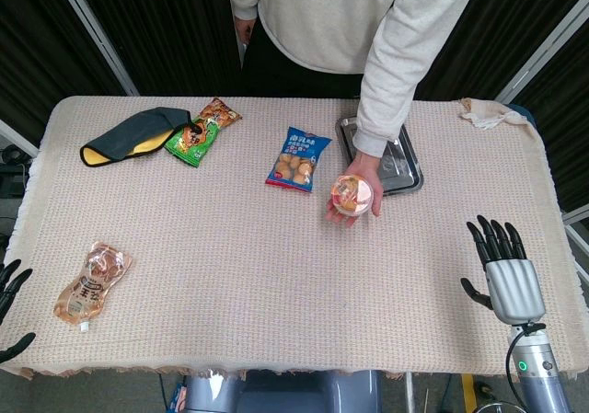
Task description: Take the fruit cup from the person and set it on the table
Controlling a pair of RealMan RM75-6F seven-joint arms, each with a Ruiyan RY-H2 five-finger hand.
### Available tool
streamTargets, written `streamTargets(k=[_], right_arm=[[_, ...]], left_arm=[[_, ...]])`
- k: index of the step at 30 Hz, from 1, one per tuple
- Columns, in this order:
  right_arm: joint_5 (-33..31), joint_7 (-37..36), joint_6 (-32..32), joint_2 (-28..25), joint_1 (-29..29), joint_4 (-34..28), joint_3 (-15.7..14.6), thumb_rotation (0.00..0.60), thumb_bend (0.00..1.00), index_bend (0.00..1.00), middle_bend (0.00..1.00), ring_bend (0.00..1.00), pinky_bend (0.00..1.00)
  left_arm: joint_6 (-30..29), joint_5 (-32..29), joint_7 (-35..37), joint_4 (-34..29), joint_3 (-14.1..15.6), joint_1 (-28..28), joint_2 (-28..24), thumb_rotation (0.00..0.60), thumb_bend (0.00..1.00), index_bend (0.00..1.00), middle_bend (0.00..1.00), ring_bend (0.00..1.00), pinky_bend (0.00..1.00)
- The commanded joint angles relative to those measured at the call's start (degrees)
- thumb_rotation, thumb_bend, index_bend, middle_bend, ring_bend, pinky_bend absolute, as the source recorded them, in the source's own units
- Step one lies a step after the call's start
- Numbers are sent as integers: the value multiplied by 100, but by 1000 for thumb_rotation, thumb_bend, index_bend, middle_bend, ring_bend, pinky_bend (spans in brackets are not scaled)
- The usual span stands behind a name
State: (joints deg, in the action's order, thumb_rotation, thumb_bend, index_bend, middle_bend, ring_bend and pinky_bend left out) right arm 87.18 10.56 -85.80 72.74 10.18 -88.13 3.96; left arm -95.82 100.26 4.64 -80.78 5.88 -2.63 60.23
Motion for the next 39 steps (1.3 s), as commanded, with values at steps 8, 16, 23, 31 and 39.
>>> streamTargets(k=[8, 16, 23, 31, 39], right_arm=[[23, -61, 44, -32, 23, -87, 37, 600, 155, 43, 0, 0, 0], [-292, 45, 621, -443, 271, -1015, 174, 600, 155, 41, 0, 0, 0], [-1481, 416, 1818, -940, 976, -2288, 718, 600, 128, 41, 0, 0, 0], [-3300, 1371, 2591, -727, 2145, -2669, 1492, 600, 124, 48, 0, 0, 0], [-4744, 2261, 2473, -159, 3120, -2501, 1696, 600, 124, 92, 0, 0, 0]], left_arm=[[18, -18, -4, -8, -2, 2, 0, 600, 210, 0, 0, 0, 0], [61, -37, 13, -20, -1, 19, -9, 600, 209, 0, 0, 0, 0], [69, -28, 47, -30, 11, 25, -22, 600, 211, 0, 0, 0, 0], [89, -37, 84, -51, 20, 31, -43, 600, 210, 0, 0, 0, 0], [134, -51, 146, -77, 35, 45, -75, 600, 211, 0, 0, 0, 0]])
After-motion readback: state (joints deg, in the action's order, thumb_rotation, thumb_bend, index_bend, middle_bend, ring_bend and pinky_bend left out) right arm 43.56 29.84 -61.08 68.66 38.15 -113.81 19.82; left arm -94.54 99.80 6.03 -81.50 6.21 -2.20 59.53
